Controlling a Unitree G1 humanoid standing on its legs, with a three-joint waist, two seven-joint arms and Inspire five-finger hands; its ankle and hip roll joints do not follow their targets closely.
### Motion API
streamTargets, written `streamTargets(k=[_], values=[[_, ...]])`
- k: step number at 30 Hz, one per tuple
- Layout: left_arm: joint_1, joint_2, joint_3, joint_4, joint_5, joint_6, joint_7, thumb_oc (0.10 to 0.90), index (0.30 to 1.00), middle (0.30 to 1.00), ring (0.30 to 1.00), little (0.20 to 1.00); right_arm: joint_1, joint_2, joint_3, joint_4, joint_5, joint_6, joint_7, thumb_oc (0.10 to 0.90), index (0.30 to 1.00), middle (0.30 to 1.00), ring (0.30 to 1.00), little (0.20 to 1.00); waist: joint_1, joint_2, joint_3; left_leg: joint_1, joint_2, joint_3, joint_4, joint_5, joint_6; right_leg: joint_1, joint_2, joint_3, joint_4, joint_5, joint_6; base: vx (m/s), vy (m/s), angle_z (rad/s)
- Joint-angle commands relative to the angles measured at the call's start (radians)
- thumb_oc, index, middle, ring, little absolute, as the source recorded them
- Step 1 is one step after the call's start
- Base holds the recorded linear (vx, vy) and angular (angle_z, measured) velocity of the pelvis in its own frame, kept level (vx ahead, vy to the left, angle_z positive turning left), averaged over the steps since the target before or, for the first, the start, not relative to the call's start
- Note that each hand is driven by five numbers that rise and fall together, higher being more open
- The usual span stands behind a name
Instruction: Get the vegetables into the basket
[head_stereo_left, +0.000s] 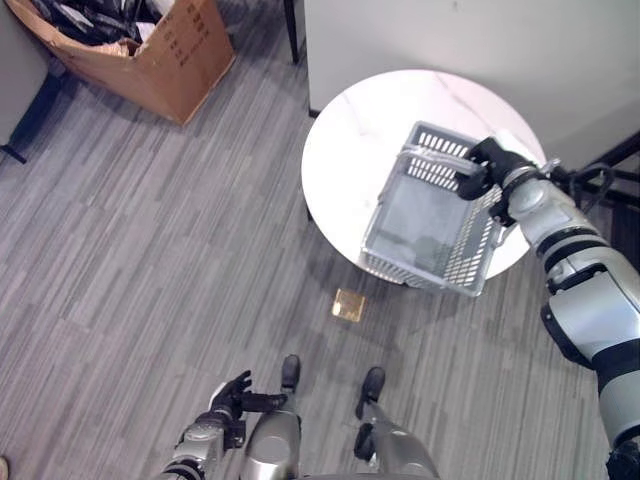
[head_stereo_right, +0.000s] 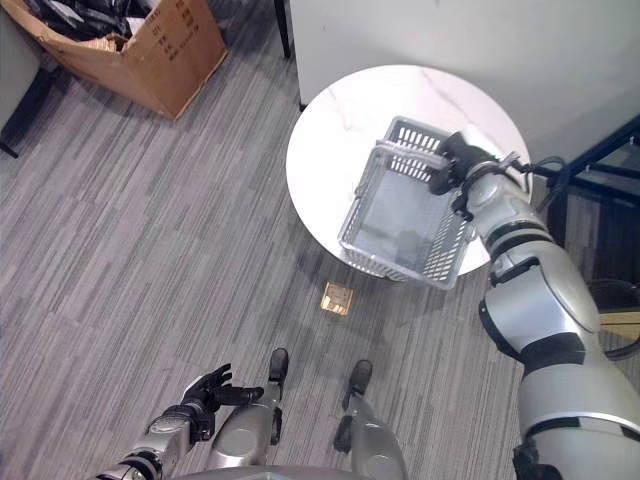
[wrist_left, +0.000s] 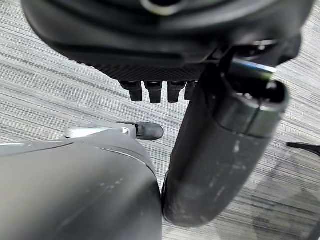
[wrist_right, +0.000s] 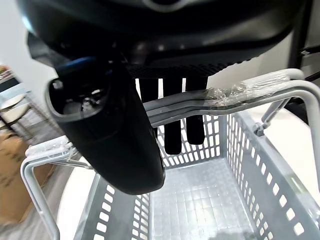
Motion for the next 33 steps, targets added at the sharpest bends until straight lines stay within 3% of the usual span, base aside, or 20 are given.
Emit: streamTargets(k=[1,4,6,12,14,19,21,33], values=[[0.032,0.034,-0.007,0.033,0.010,0.005,-0.001,0.900,1.000,1.000,1.000,1.000,-0.103,-0.044,-0.041,-0.127,0.055,-0.056,-0.049,0.400,0.300,0.300,0.300,0.300,0.000,-0.090,-0.037,0.025,-0.038,0.013,0.000,-0.062,0.023,0.029,-0.043,0.071,0.000,0.017,0.095,0.05,-0.015,-0.23],[0.064,0.033,0.049,0.077,0.014,0.021,-0.032,0.900,1.000,1.000,1.000,1.000,0.012,-0.080,-0.065,-0.311,0.089,-0.063,0.000,0.400,0.300,0.300,0.300,0.300,-0.038,-0.094,-0.086,0.095,-0.029,0.047,0.000,-0.085,0.024,0.083,-0.038,0.090,0.000,0.002,0.090,0.07,0.005,-0.23],[0.085,0.023,0.082,0.113,0.069,0.027,-0.046,0.900,1.000,1.000,1.000,1.000,0.145,-0.134,-0.104,-0.533,0.110,-0.087,0.031,0.400,0.300,0.300,0.300,0.300,-0.082,-0.077,-0.133,0.151,-0.023,0.080,0.000,-0.099,0.024,0.119,-0.030,0.115,0.000,-0.009,0.086,0.08,0.023,-0.60],[0.107,0.010,0.109,0.145,0.142,0.032,-0.054,0.900,1.000,1.000,1.000,1.000,0.305,-0.189,-0.199,-0.716,0.167,-0.109,0.051,0.400,0.300,0.300,0.300,0.300,-0.125,-0.053,-0.176,0.191,-0.020,0.101,0.000,-0.100,0.023,0.151,-0.024,0.128,0.000,-0.016,0.084,0.00,-0.014,-0.23],[0.110,-0.009,0.121,0.151,0.171,0.035,-0.057,0.900,1.000,1.000,1.000,1.000,0.456,-0.208,-0.287,-0.874,0.197,-0.120,0.074,0.400,0.300,0.300,0.300,0.300,-0.153,-0.039,-0.193,0.207,-0.019,0.110,0.000,-0.103,0.022,0.167,-0.023,0.131,0.002,-0.022,0.080,0.02,-0.030,-0.11],[0.114,-0.013,0.139,0.155,0.197,0.038,-0.062,0.900,1.000,1.000,1.000,1.000,0.579,-0.277,-0.371,-0.977,0.165,-0.121,0.092,0.400,0.300,0.300,0.300,0.300,-0.173,-0.028,-0.203,0.225,-0.016,0.119,0.000,-0.107,0.022,0.176,-0.020,0.138,0.004,-0.026,0.079,0.01,-0.012,-0.03],[0.114,-0.021,0.152,0.160,0.198,0.041,-0.061,0.900,1.000,1.000,1.000,1.000,0.673,-0.268,-0.448,-0.995,0.217,-0.119,0.091,0.400,0.300,0.300,0.300,0.300,-0.184,-0.022,-0.206,0.231,-0.015,0.122,0.000,-0.108,0.021,0.179,-0.019,0.143,0.003,-0.027,0.079,0.01,-0.016,-0.06],[0.110,-0.022,0.163,0.164,0.228,0.044,-0.065,0.900,1.000,1.000,1.000,1.000,0.900,-0.364,-0.628,-0.883,0.127,-0.096,0.066,0.400,0.300,0.300,0.300,0.300,-0.218,-0.006,-0.196,0.222,-0.012,0.126,0.000,-0.106,0.016,0.171,-0.018,0.145,0.002,-0.023,0.080,0.00,-0.004,-0.03]])
